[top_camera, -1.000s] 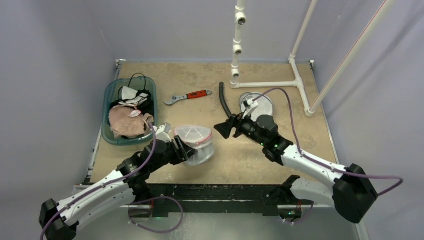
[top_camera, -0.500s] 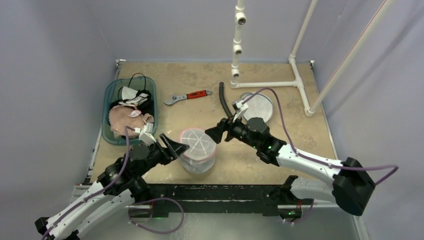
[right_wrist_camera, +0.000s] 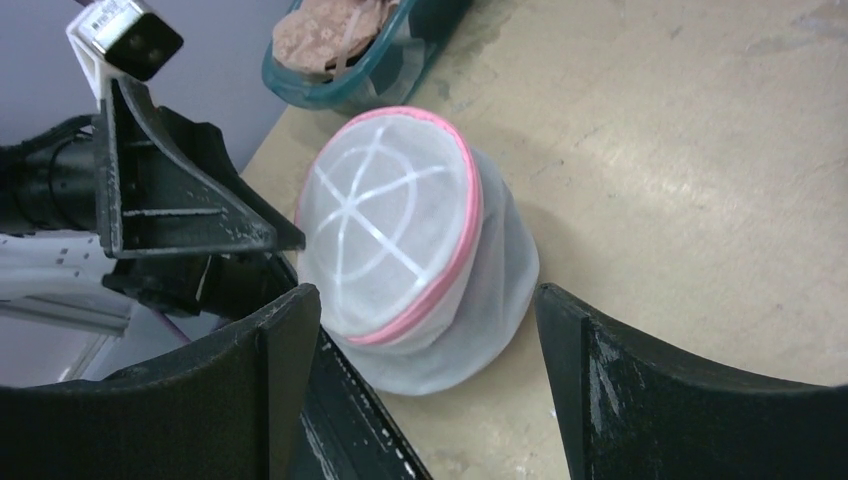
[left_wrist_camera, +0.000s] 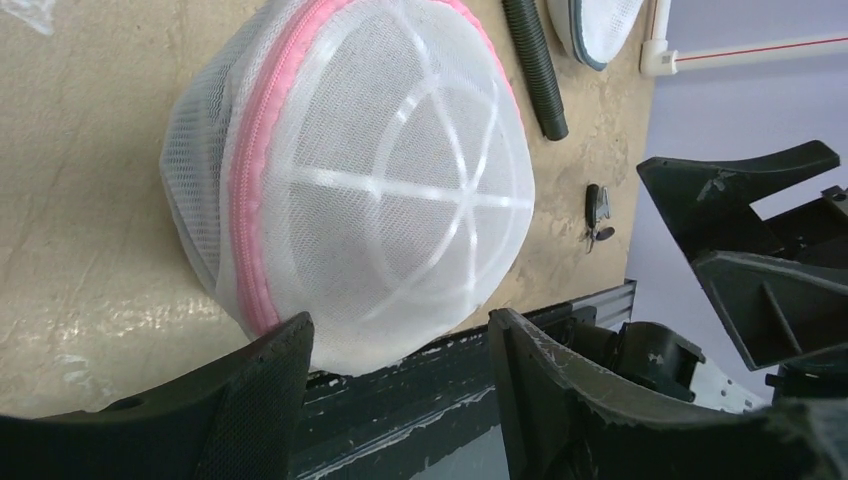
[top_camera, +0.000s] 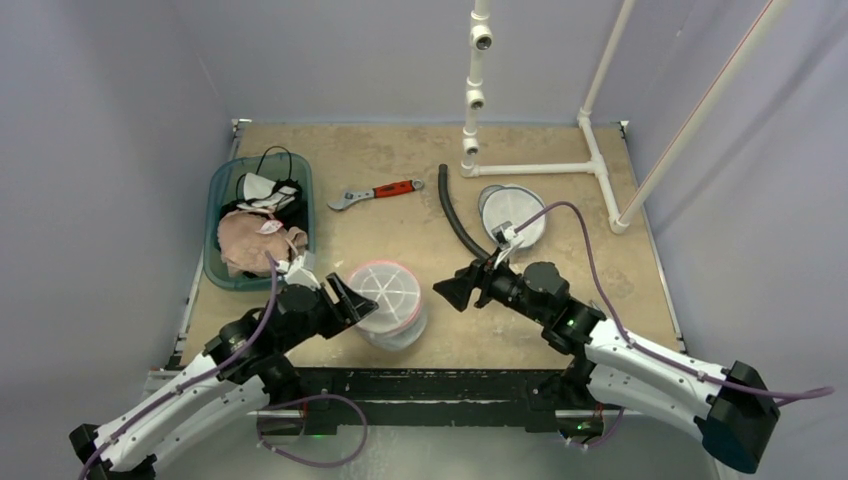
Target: Unzip the laundry bag and remove the bra
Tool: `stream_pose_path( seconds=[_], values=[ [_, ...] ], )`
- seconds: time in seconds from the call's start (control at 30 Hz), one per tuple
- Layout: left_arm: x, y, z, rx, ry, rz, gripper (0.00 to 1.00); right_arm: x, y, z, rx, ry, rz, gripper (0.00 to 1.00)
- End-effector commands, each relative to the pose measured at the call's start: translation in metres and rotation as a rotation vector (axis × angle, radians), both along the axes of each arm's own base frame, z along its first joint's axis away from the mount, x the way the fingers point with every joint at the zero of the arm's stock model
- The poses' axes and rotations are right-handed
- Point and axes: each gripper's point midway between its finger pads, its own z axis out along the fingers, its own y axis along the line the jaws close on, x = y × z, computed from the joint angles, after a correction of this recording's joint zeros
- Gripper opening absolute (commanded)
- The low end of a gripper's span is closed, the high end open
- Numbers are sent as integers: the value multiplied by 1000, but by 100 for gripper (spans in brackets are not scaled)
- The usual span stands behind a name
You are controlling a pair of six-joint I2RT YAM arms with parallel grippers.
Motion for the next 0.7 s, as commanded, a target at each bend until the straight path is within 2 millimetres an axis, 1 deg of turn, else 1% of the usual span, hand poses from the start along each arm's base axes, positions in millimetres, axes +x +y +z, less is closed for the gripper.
stream_pose_path(
  seconds=[0.0,0.1,0.17,0.23,0.3,0.4,0.57,0.67],
  values=[
    [-5,7,23,-26,-39,-2,63,-11,-1,-2,31,23,32,81],
    [-11,19,36,-15,-56,5,64,-14,0,-12,23,40,48,81],
    [-16,26,39,4,-49,9,64,-15,3,-17,27,55,60,81],
    [-21,31,34,23,-29,2,64,-15,6,-18,41,62,65,81],
    [-25,32,24,40,-6,-7,64,-14,8,-17,55,62,67,81],
    [-24,26,14,21,-3,-20,62,-14,10,-14,66,62,72,81],
    [-13,13,1,21,-20,-26,53,-15,8,-9,69,52,69,81],
    [-6,9,-2,22,-33,-18,51,-15,5,-7,66,47,56,81]
  ],
)
